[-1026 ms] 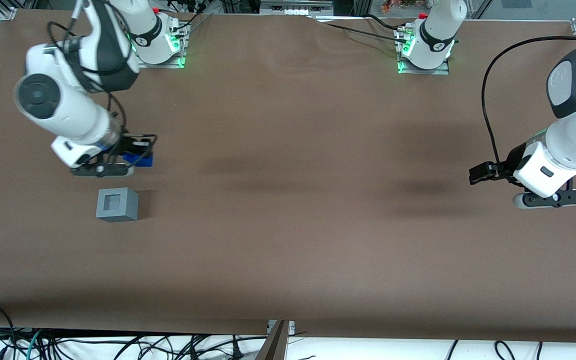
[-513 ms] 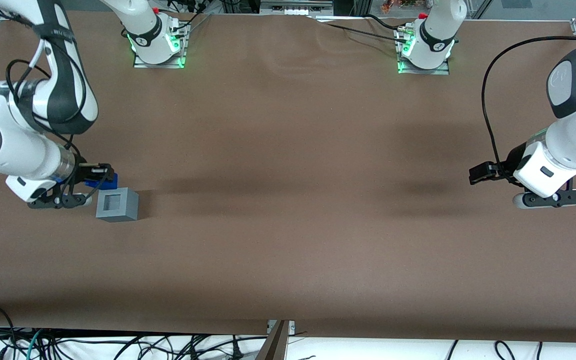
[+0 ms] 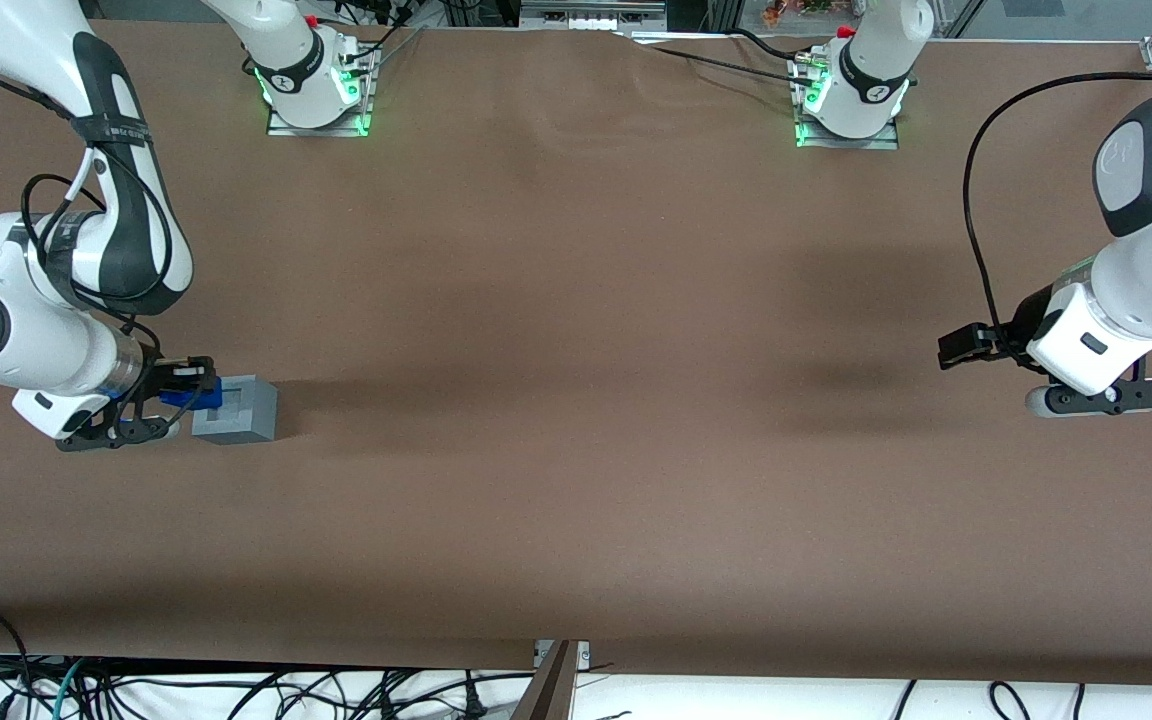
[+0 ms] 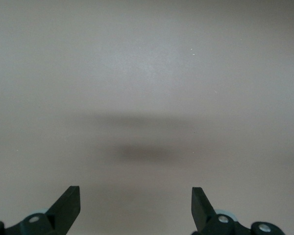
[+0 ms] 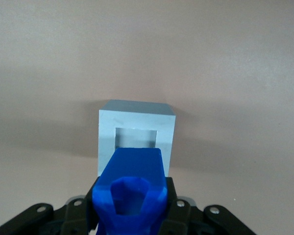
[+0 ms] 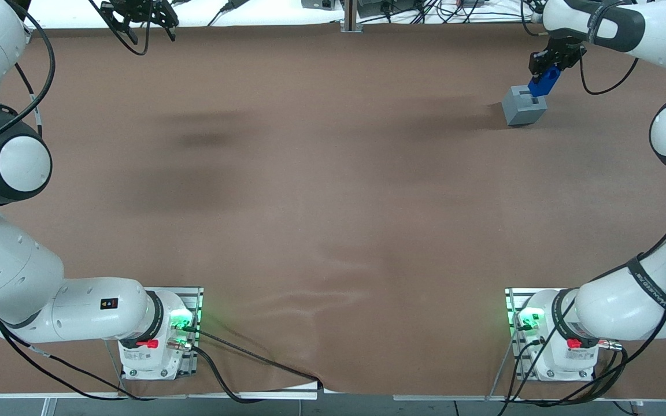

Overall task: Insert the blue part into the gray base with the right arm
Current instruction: 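Lower the blue part into the gray base's square opening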

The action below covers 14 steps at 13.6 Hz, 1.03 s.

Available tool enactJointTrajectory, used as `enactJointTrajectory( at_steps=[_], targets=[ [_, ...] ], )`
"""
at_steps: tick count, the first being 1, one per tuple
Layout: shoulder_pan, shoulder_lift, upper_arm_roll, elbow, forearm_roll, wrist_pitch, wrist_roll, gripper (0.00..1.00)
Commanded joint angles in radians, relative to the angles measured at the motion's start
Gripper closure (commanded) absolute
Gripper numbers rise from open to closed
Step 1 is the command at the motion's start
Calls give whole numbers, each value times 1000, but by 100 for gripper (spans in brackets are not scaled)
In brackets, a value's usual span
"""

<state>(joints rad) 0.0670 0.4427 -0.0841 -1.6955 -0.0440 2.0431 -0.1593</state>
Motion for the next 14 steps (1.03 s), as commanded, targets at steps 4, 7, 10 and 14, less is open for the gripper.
enactJointTrajectory(
  at_steps=[4, 7, 10, 14],
  targets=[
    [-6, 13, 9, -23, -5, 54, -12, 88],
    [-4, 21, 11, -32, -1, 69, -9, 88],
    [-6, 33, 11, -30, 1, 91, -9, 88],
    [-4, 31, 11, -32, 1, 85, -9, 88]
  ],
)
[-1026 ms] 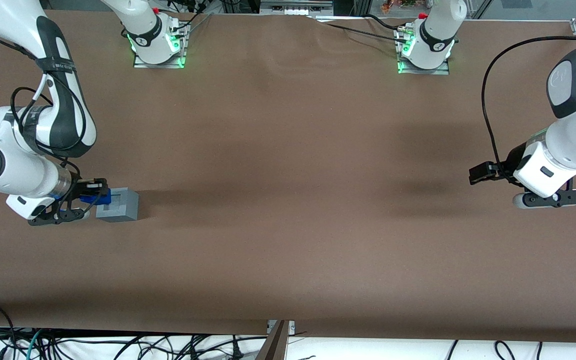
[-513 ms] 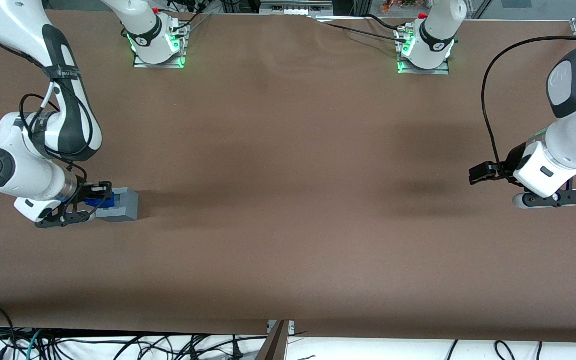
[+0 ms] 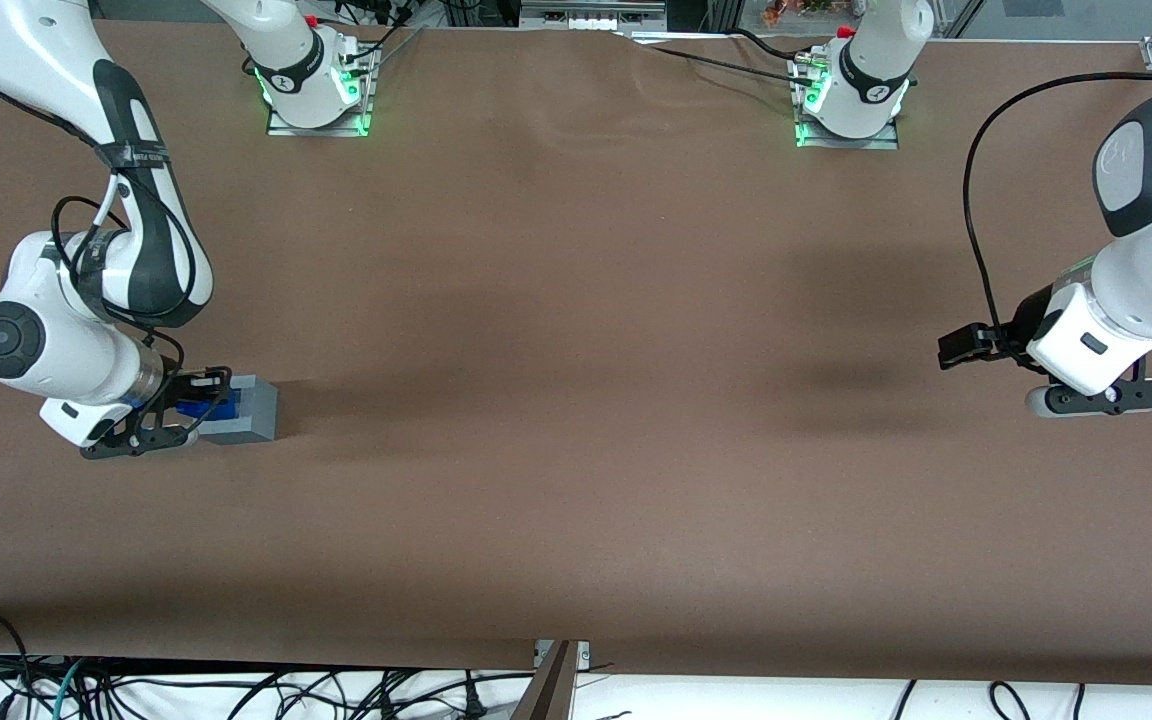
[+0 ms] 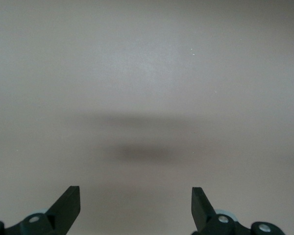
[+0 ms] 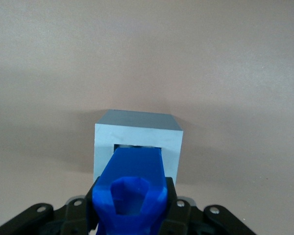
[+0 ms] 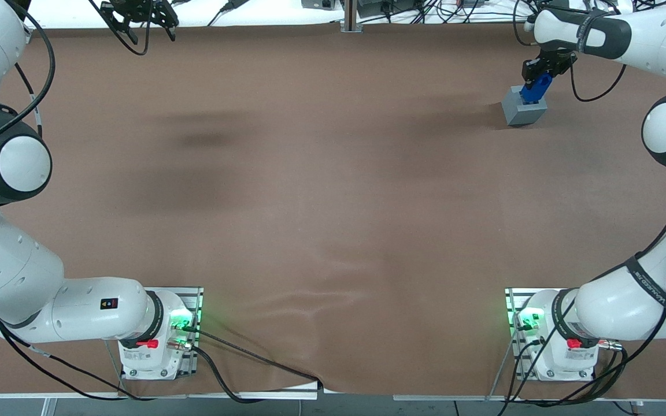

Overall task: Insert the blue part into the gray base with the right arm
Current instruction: 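Lower the blue part into the gray base's square opening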

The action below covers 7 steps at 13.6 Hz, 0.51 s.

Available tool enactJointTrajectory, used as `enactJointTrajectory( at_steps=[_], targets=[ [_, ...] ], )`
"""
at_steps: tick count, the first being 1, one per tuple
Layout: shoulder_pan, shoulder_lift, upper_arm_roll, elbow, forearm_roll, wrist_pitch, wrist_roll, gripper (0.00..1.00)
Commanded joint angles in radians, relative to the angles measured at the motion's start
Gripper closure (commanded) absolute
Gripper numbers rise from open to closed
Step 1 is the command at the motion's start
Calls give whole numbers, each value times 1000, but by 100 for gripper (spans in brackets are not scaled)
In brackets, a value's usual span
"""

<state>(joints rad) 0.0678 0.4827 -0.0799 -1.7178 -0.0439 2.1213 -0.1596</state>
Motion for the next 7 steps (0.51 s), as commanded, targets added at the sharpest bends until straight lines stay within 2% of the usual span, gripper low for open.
enactJointTrajectory(
  at_steps=[1, 7],
  targets=[
    [-5, -9, 6, -9, 1, 3, -9, 88],
    [-5, -1, 6, -9, 2, 11, -5, 88]
  ],
)
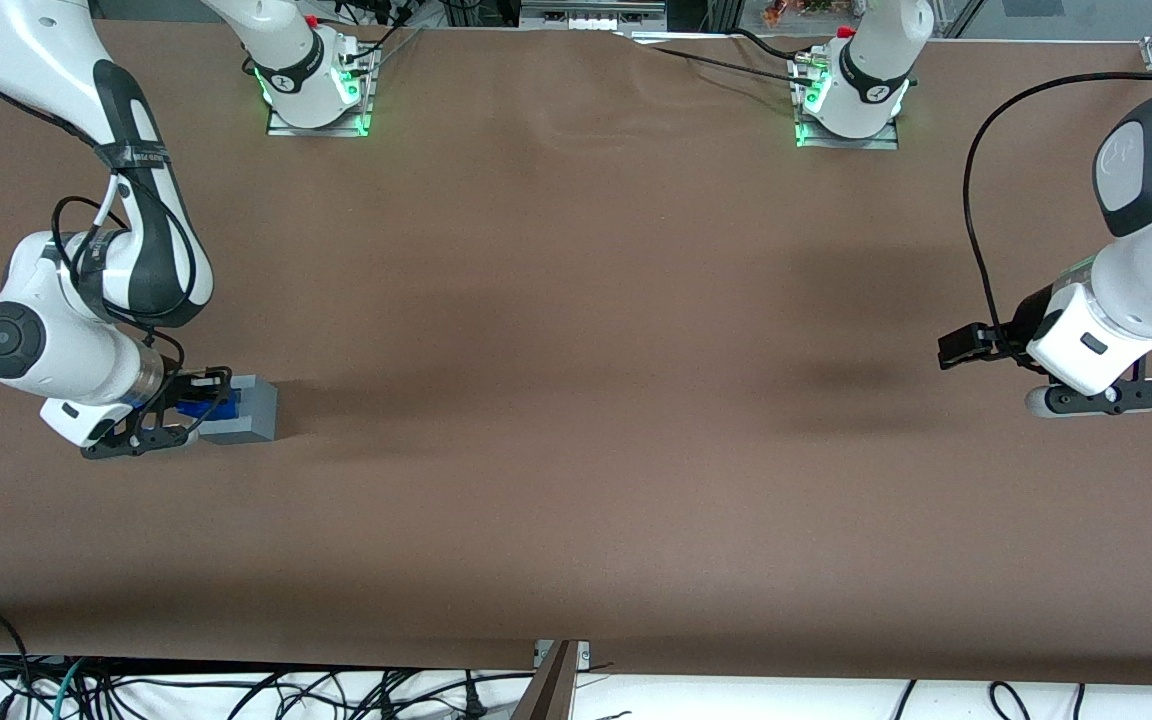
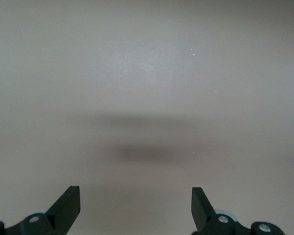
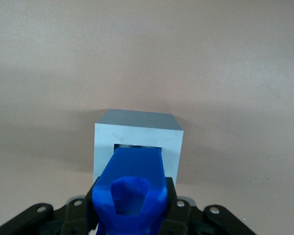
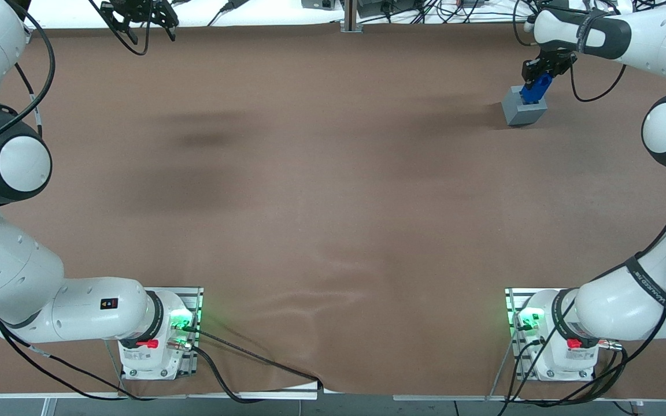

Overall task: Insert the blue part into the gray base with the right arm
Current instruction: 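Lower the blue part into the gray base's square opening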

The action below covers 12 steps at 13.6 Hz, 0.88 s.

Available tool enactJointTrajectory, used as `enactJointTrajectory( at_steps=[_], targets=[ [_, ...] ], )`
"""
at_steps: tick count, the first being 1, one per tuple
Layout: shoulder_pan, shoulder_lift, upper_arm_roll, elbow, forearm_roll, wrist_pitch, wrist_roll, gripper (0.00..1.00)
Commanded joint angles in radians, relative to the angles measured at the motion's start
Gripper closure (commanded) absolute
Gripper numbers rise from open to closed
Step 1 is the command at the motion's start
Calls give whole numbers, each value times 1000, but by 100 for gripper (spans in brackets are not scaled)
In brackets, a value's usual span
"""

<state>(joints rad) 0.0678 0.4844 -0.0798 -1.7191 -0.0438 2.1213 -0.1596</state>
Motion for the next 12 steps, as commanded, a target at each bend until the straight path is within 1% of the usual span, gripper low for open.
enactJointTrajectory(
  at_steps=[1, 7, 12],
  targets=[
    [-5, -3, 8, -8, 2, 11, 14, 88],
    [-3, -3, 8, -5, 2, 12, 17, 88],
    [-8, 11, 8, -1, 18, 16, 23, 88]
  ],
)
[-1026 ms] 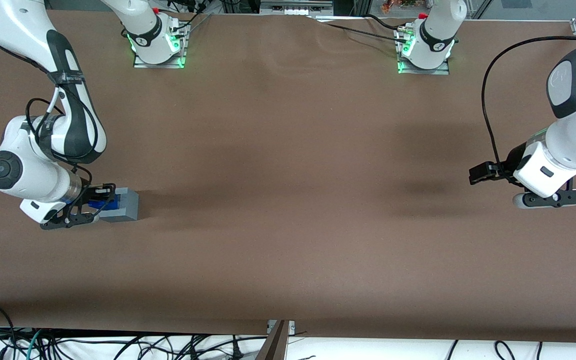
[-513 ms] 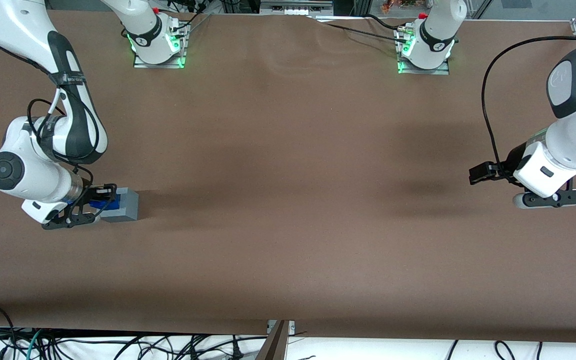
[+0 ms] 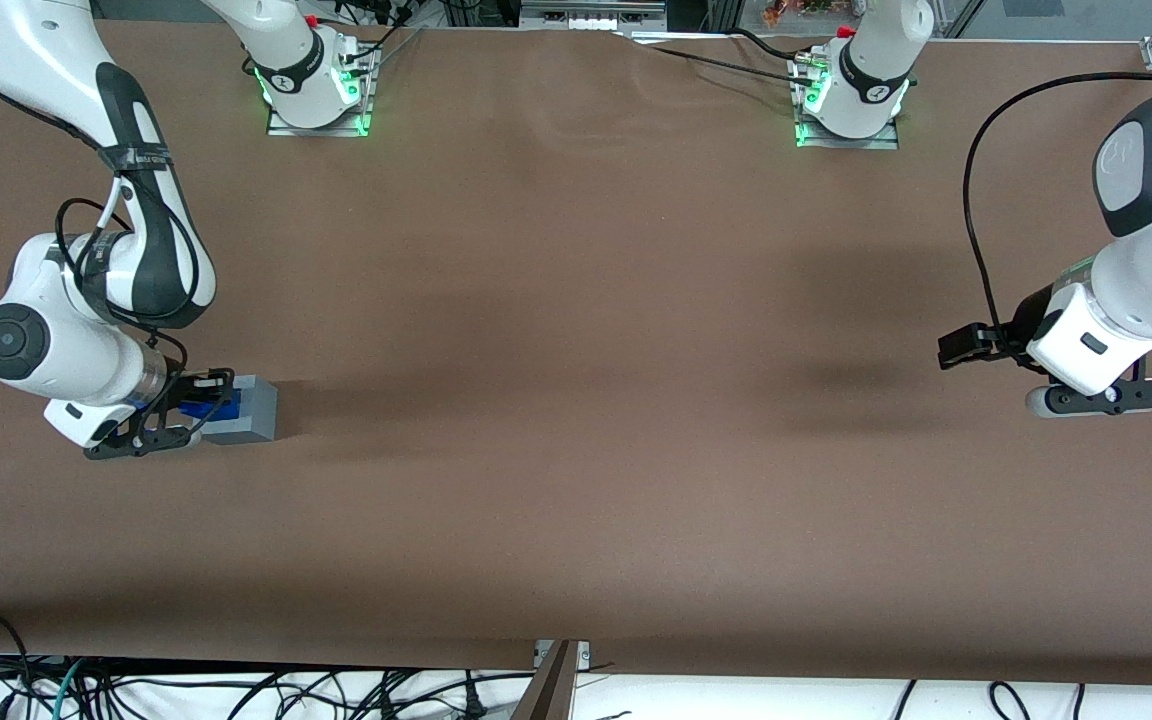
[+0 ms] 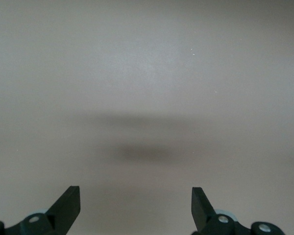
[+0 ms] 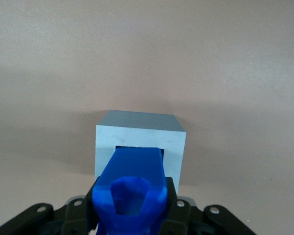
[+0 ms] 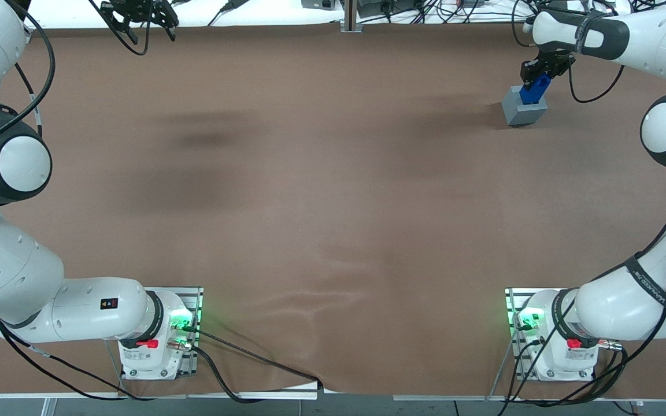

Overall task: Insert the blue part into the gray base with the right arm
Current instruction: 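Lower the blue part into the gray base's square opening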

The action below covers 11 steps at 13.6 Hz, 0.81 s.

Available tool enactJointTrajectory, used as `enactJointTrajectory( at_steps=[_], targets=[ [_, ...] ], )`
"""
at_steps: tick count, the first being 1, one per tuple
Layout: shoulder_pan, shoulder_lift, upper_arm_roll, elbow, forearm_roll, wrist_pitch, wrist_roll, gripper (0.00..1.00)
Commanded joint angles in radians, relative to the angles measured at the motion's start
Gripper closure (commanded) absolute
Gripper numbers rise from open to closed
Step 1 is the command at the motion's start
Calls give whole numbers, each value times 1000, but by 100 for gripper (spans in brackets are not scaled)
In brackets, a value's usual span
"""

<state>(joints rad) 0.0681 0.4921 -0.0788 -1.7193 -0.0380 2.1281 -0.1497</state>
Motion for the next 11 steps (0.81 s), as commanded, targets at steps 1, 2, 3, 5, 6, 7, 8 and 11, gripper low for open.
enactJointTrajectory(
  at_steps=[1, 2, 3, 5, 6, 7, 8, 11],
  targets=[
    [-8, 3, 5, 1, 12, 7, 19, 88],
    [-7, 3, 5, 1, 12, 6, 35, 88],
    [-5, 3, 5, 1, 12, 6, 41, 88],
    [-5, 5, 5, 4, 10, 9, 39, 88],
    [-7, 5, 7, 4, 10, 10, 39, 88],
    [-7, 8, 5, 4, 10, 12, 39, 88],
    [-7, 11, 5, 4, 10, 13, 39, 88],
    [-7, 11, 5, 3, 10, 13, 39, 88]
  ],
)
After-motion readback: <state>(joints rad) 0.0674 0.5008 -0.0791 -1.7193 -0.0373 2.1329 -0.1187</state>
